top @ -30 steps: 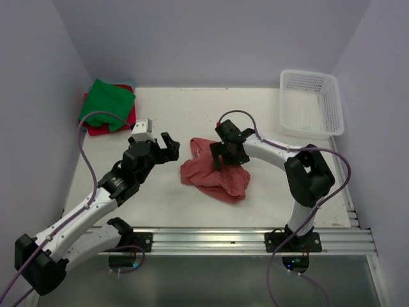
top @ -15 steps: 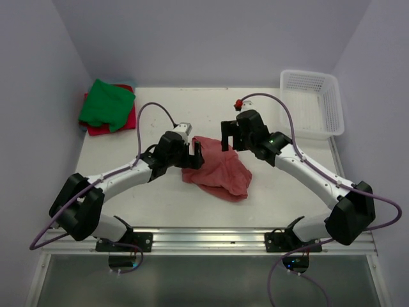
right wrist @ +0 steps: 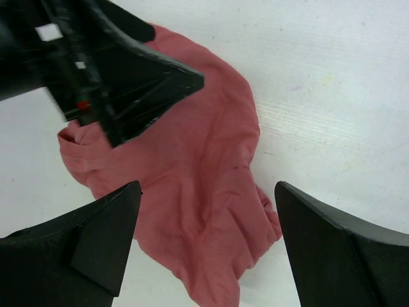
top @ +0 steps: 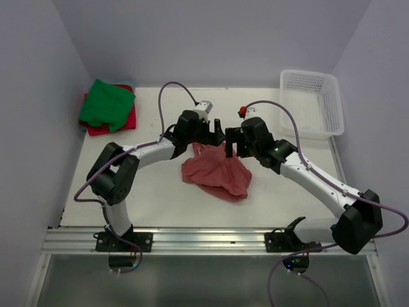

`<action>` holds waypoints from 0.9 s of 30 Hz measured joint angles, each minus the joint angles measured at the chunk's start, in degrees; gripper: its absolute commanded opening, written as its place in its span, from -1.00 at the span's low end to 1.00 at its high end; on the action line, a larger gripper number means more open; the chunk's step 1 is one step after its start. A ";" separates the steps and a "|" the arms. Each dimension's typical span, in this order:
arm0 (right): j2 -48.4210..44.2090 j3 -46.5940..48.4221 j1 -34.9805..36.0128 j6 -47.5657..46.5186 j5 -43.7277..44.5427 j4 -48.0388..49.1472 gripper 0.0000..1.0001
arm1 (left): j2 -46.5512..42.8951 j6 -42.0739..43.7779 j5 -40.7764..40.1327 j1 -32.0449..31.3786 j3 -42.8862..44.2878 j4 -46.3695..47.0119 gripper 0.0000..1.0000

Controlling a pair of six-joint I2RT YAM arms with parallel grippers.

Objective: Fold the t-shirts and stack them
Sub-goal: Flatten out the tshirt

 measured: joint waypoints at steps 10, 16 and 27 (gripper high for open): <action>-6.64 -1.22 0.00 0.28 4.90 -1.57 0.79 | 7.82 -1.09 3.23 0.28 5.03 -6.91 0.73; -6.36 -1.16 -2.08 4.46 10.84 -6.27 0.77 | 0.57 -2.23 2.05 0.28 0.72 -12.59 0.72; -4.87 -1.18 -5.55 9.70 13.66 -9.64 0.74 | -2.43 -3.26 2.78 0.28 -4.37 -14.12 0.65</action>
